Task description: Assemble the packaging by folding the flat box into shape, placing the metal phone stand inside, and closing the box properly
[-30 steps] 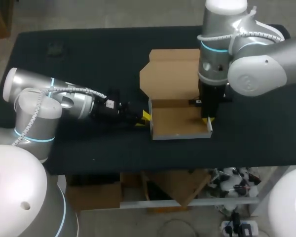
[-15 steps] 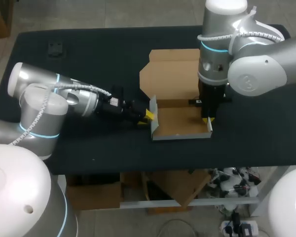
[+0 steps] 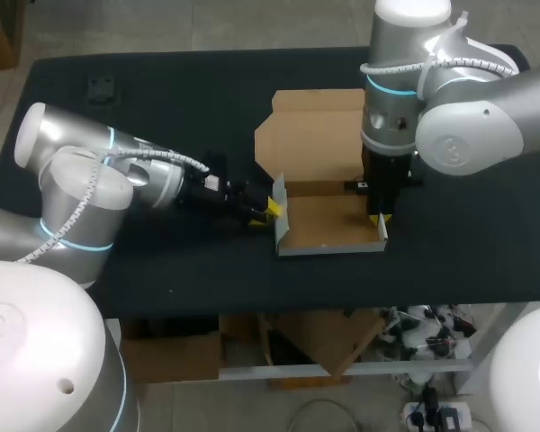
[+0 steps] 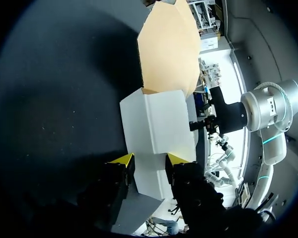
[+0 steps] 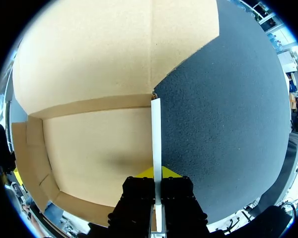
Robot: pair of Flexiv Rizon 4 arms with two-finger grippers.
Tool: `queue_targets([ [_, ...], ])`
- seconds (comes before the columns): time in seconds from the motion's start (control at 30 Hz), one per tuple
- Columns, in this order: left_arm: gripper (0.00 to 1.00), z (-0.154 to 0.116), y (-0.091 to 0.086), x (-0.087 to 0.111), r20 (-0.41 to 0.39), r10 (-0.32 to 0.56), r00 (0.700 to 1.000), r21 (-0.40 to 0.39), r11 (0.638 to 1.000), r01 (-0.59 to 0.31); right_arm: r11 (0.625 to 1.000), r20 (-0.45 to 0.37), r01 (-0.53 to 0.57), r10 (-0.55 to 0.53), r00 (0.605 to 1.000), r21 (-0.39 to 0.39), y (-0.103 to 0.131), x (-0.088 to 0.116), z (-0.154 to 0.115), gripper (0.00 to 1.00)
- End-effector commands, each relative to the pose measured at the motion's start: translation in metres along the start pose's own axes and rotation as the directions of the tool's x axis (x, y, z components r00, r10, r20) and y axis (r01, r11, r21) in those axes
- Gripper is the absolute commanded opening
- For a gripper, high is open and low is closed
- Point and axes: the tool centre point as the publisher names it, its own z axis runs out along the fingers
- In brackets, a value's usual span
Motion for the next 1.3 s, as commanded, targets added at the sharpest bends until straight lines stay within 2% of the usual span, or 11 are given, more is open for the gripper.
queue_targets([
  [0.03,0.42,0.0029,-0.0015,0.0038,0.031,-0.001,1.0,-0.006,1.0,0.001,1.0,0.001,-0.001,0.001,1.0,0.001,0.0,0.001,0.0006,0.0],
  [0.6,0.47,0.0031,-0.002,0.0074,0.166,0.01,0.986,0.03,0.999,-0.015,1.0,0.001,-0.001,0.001,1.0,0.001,0.0,0.001,0.0006,0.0],
  [1.1,0.49,0.0058,0.0004,0.012,0.231,0.009,0.973,0.017,1.0,-0.013,1.0,0.001,-0.001,0.001,1.0,0.001,0.0,0.001,0.0006,0.0],
  [1.2,0.5,0.0067,0.0007,0.0128,0.252,0.012,0.968,0.012,1.0,-0.016,1.0,0.001,-0.001,0.001,1.0,0.001,0.0,0.001,0.0006,0.0],
  [1.3,0.57,0.0068,0.0007,0.0134,0.276,0.014,0.961,0.01,1.0,-0.017,1.0,0.001,-0.001,0.001,1.0,0.001,0.0,0.001,0.0006,0.0],
])
